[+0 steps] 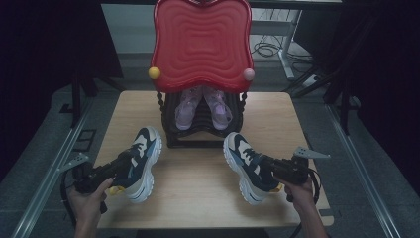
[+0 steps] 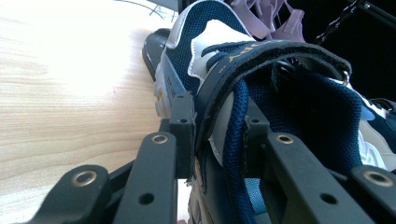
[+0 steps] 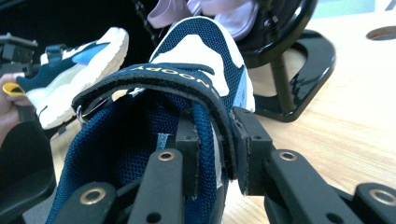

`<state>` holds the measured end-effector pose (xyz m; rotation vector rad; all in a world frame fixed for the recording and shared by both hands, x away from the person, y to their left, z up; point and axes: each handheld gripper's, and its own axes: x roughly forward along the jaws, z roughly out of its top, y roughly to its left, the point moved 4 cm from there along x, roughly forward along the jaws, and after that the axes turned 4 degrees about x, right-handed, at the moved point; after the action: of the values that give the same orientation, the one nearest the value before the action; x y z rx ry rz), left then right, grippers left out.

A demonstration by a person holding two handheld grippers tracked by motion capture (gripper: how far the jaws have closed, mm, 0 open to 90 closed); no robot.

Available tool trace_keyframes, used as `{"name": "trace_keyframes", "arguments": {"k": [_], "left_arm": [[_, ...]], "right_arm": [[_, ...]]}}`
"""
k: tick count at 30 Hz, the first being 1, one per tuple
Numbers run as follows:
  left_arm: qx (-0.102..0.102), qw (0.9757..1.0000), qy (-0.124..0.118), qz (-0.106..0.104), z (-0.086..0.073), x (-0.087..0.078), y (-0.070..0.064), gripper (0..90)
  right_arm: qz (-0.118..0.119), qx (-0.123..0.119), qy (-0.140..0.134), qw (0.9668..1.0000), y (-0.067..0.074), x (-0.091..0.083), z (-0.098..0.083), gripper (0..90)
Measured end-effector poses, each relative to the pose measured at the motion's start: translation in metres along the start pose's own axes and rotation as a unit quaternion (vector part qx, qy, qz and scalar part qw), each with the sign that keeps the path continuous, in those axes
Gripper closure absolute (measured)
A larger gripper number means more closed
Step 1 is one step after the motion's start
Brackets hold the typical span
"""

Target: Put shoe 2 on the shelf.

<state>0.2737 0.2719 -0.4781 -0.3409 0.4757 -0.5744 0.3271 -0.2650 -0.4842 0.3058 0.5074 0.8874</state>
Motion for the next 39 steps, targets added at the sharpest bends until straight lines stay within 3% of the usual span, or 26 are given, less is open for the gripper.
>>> {"name": "trace_keyframes", "arguments": {"k": [9,17,29,39], "left_arm": [[-0.004,0.9996,-0.022,0.017,0.008,-0.008,0.01,73.0],[-0.008,0.9993,-0.033,0.013,0.017,-0.007,0.017,73.0],[-0.015,0.9984,-0.054,0.004,0.031,-0.008,0.028,73.2],[-0.018,0.9977,-0.065,-0.001,0.045,-0.005,0.031,73.5]], "right_arm": [[0.0,0.018,-0.029,0.9994,-0.007,-0.008,0.006,74.0],[0.0,0.048,-0.06,0.9971,-0.011,-0.009,0.013,74.1],[-0.018,0.055,-0.081,0.995,-0.016,-0.017,0.022,74.0],[-0.019,0.055,-0.114,0.9918,-0.017,-0.029,0.04,74.0]]}}
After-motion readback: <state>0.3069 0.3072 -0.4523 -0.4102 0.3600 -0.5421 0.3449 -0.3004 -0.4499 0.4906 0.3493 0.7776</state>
